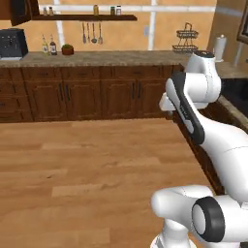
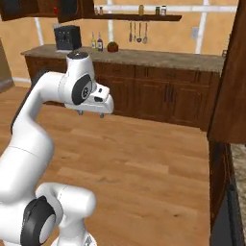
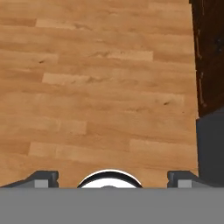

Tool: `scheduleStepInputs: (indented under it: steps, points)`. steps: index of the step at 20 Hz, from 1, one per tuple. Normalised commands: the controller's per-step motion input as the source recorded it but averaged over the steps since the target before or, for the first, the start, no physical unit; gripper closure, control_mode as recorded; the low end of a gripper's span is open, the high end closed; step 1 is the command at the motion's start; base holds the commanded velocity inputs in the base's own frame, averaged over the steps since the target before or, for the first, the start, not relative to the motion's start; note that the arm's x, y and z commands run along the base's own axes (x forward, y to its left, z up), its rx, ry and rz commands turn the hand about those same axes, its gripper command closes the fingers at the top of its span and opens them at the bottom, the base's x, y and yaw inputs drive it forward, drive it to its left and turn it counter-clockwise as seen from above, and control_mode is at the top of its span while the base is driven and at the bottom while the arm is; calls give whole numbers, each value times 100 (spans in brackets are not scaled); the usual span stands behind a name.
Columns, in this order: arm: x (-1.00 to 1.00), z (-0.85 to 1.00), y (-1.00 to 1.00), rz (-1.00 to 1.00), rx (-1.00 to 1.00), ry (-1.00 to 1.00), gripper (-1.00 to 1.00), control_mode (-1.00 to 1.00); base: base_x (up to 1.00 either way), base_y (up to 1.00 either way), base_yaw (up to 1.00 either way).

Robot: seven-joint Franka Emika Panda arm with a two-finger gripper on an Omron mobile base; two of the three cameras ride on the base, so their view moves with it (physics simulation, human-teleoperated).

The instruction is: Gather all objects into one cabinet and sort the glasses and bowls to opposite sides.

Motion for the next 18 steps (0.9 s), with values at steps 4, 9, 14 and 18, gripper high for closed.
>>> scheduleStepInputs:
  steps: [4, 9, 14, 18]
  points:
    - [0, 0, 0, 0, 0, 0, -100, 100, 19, 66, 78]
    - [0, 0, 0, 0, 0, 0, -100, 100, 77, 59, 57]
    - [0, 0, 0, 0, 0, 0, -100, 100, 100, 32, 40]
    - [0, 0, 0, 0, 0, 0, -100, 100, 100, 14, 8]
